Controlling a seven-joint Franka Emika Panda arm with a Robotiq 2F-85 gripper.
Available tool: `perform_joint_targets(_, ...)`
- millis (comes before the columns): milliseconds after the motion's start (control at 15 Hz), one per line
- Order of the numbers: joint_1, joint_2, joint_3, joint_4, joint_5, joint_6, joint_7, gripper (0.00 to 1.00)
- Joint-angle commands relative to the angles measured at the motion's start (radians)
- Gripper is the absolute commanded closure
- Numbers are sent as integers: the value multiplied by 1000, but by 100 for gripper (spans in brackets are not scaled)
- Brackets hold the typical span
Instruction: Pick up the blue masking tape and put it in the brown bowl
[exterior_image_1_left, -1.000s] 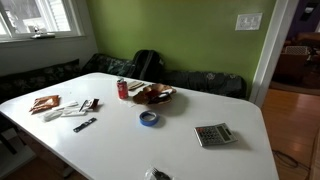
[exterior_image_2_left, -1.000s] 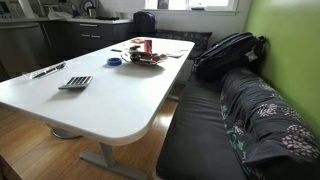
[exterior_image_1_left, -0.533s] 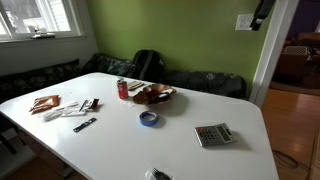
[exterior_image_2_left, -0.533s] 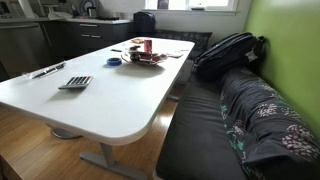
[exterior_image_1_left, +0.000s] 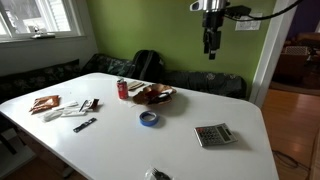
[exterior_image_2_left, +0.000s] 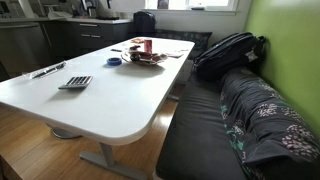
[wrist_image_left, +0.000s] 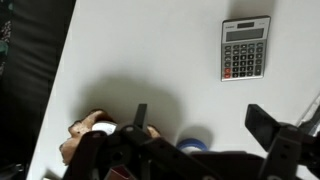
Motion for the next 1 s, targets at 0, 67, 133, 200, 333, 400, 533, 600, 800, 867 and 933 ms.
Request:
perform_joint_targets(0, -8, 245, 99, 229, -87, -61, -36, 0)
perform_joint_targets(67, -36, 118, 99, 94, -54, -8, 0, 0)
perform_joint_targets(133, -32, 172, 120, 141, -69, -15, 1, 0)
perform_joint_targets(200, -30, 213, 131, 178, -77, -18, 1, 0)
perform_joint_targets(333, -32, 250, 133, 214, -82, -26, -5, 0)
perform_joint_targets(400, -34, 251, 132, 219, -82, -32, -10, 0)
perform_joint_targets(533, -48, 213, 104, 153, -97, 1, 155, 0)
perform_joint_targets(600, -56, 212, 106, 121, -82, 31, 206, 0)
perform_joint_targets(800, -67, 257, 108, 58, -69, 106, 377, 0)
perform_joint_targets(867, -56, 289, 112, 62, -69, 126, 453, 0)
perform_joint_targets(933, -42, 316, 115, 70, -73, 145, 531, 0)
